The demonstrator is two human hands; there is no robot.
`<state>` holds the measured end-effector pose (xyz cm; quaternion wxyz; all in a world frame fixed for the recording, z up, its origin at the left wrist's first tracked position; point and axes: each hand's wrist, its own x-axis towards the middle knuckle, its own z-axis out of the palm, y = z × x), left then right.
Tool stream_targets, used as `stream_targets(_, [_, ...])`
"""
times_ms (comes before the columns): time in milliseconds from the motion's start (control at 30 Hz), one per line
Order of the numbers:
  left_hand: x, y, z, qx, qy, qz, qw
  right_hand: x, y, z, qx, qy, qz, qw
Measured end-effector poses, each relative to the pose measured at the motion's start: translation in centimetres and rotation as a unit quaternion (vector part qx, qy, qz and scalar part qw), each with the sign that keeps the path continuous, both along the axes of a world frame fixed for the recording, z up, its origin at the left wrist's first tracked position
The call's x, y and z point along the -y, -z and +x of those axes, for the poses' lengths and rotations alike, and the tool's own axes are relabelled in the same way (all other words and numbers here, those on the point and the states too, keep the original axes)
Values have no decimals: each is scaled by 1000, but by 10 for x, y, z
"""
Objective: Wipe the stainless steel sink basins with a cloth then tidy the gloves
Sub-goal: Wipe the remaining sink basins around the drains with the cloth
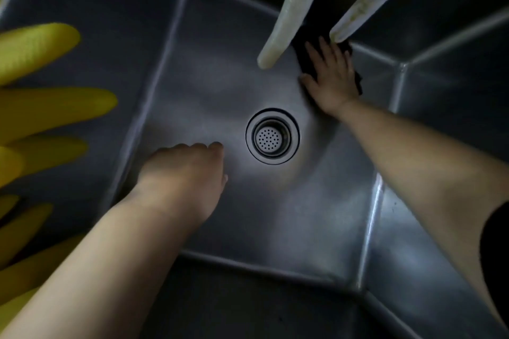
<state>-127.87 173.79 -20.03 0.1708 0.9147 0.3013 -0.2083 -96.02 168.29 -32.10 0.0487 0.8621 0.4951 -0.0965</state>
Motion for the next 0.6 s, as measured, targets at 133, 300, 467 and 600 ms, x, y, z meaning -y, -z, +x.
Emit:
stream_targets(133, [-1,-1,1,-10,5,-2,1000,40,-1,28,-8,105,-12,994])
stream_targets(300, [-1,-8,4,-24,-5,-20,1000,112,-5,-10,3,198,-30,980])
stream_targets(467, [1,-8,4,-17,-10,-16,1000,167,-12,-96,-8,153,-55,987])
stream_targets(600, [1,-6,7,-21,-8,-31,999,187,-21,-170,-27,72,-49,996])
